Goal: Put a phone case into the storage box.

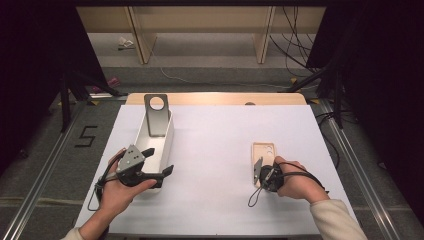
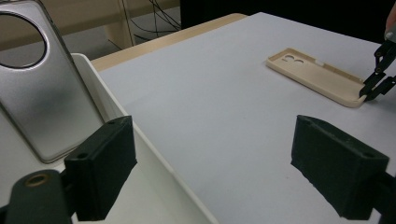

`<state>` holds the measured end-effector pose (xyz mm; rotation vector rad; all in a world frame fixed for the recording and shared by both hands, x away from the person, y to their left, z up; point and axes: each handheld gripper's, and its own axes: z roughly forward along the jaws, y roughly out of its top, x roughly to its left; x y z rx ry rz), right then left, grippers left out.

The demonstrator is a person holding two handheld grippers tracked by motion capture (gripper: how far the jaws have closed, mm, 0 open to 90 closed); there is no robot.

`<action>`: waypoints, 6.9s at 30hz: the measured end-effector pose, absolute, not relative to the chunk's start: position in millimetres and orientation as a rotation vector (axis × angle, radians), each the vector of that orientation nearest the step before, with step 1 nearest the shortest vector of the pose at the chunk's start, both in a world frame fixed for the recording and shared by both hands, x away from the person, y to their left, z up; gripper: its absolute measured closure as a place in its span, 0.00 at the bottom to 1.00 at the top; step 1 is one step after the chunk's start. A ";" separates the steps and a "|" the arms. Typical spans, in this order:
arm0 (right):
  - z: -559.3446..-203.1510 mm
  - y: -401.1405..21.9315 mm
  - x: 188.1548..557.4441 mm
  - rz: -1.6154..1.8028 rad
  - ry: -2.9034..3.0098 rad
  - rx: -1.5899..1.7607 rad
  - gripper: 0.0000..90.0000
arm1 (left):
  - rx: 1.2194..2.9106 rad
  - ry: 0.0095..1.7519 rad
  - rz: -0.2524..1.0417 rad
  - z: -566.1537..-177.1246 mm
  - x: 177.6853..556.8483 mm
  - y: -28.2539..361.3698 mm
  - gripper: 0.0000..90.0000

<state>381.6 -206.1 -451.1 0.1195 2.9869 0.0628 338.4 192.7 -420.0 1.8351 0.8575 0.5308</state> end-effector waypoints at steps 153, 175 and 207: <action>-435.7 -170.3 357.0 1.055 2.620 0.060 0.92 | 1.930 0.849 0.199 -357.5 434.2 -3.0 0.90; -426.2 -207.3 369.6 1.188 2.379 0.656 0.19 | 1.786 0.702 0.422 -349.7 407.9 56.6 0.90; -422.6 -242.4 367.0 1.278 2.251 0.876 0.18 | 1.650 0.741 0.528 -342.0 395.5 148.2 0.90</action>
